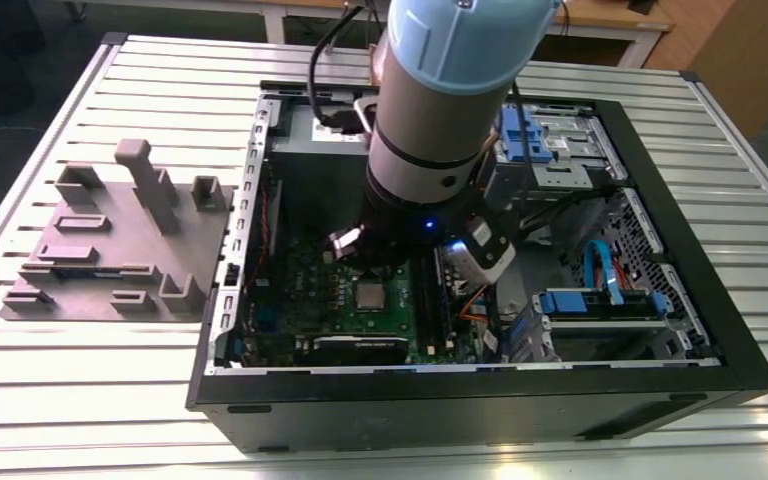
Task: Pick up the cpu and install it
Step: 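Close the cpu cover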
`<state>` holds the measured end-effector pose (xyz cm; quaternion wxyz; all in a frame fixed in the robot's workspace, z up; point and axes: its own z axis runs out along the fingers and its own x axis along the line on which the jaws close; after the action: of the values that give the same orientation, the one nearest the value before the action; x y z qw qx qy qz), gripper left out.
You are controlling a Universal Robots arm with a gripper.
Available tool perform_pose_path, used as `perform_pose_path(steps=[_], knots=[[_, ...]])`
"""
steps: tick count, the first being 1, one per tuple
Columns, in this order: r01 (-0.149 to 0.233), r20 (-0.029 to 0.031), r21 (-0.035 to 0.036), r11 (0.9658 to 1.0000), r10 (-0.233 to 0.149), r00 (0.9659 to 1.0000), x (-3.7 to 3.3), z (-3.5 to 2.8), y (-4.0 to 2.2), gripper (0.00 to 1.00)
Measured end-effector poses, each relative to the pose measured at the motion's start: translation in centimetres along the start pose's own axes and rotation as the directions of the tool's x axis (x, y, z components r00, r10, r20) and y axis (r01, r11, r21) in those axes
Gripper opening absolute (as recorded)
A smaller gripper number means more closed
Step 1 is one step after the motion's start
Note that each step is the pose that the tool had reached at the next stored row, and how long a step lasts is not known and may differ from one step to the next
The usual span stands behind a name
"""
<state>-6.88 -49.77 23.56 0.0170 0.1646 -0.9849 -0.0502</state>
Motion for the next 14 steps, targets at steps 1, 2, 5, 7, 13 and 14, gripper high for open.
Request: perform_pose_path(steps=[1, 2, 5, 7, 13, 14], knots=[[0.012, -0.001, 0.0003, 0.9999, -0.012, 0.9999, -0.01, 0.02, 0.0, 0.11], [0.025, -0.0021, 0.0004, 0.9997, -0.025, 0.9997, -0.02, 0.03, -0.01, 0.11], [0.056, -0.0051, 0.001, 0.9984, -0.056, 0.9984, -0.04, 0.06, -0.02, 0.11], [0.074, -0.007, 0.0011, 0.9972, -0.074, 0.9972, -0.05, 0.07, -0.02, 0.11], [0.125, -0.0123, 0.0012, 0.9921, -0.125, 0.9921, -0.08, 0.09, -0.04, 0.11], [0.134, -0.0132, 0.0012, 0.991, -0.134, 0.9909, -0.09, 0.09, -0.04, 0.11]])
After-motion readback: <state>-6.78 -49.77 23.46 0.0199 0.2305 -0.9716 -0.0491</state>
